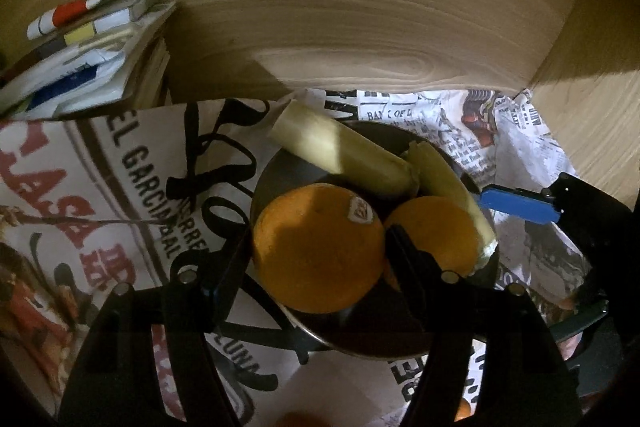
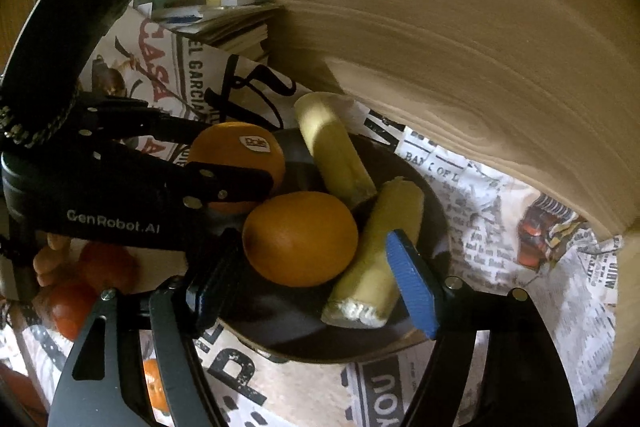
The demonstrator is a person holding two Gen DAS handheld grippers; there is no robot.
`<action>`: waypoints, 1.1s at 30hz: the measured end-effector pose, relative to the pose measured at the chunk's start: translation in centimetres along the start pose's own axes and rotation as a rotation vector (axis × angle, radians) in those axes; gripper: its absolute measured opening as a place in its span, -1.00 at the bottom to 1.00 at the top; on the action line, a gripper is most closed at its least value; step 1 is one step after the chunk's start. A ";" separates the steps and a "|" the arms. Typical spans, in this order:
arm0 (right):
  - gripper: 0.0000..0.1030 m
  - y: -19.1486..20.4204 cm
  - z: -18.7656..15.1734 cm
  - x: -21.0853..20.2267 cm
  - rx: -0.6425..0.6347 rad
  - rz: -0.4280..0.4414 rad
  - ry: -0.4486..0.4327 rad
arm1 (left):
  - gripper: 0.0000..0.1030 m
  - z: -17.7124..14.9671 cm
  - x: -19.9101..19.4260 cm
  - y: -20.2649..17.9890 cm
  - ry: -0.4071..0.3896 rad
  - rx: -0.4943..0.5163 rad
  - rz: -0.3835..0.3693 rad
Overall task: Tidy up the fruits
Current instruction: 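Carry both oranges onto the grey plate beside the corn cobs, then open both tools to release the oranges and lift away from the plate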
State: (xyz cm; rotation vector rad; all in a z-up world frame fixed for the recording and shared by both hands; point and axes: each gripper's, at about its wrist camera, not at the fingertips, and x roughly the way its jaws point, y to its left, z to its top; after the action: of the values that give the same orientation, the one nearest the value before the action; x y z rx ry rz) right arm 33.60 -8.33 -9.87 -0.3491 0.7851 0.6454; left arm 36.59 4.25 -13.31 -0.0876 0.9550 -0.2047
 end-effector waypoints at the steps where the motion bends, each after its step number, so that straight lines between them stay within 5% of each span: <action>1: 0.39 -0.1 0.0 -0.2 0.000 -0.002 -0.002 | 0.37 0.1 -0.6 -0.2 -0.026 0.009 0.003; 5: 0.39 -0.2 -0.5 -1.5 0.003 -0.022 -0.016 | 0.59 0.3 -3.1 -1.5 -0.125 0.064 0.012; 19: 0.39 0.5 -2.5 -7.6 0.054 -0.042 -0.133 | 0.60 -4.4 -10.4 -1.9 -0.273 0.070 0.128; 33: 0.39 3.9 -5.9 -10.9 0.046 -0.015 -0.161 | 0.64 -11.5 -12.9 -2.3 -0.252 0.065 0.157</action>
State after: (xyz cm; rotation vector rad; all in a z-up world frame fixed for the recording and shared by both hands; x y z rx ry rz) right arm 22.09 -12.85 -5.96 -0.2569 0.6423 0.6322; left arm 19.67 4.96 -9.17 0.0212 0.6996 -0.0775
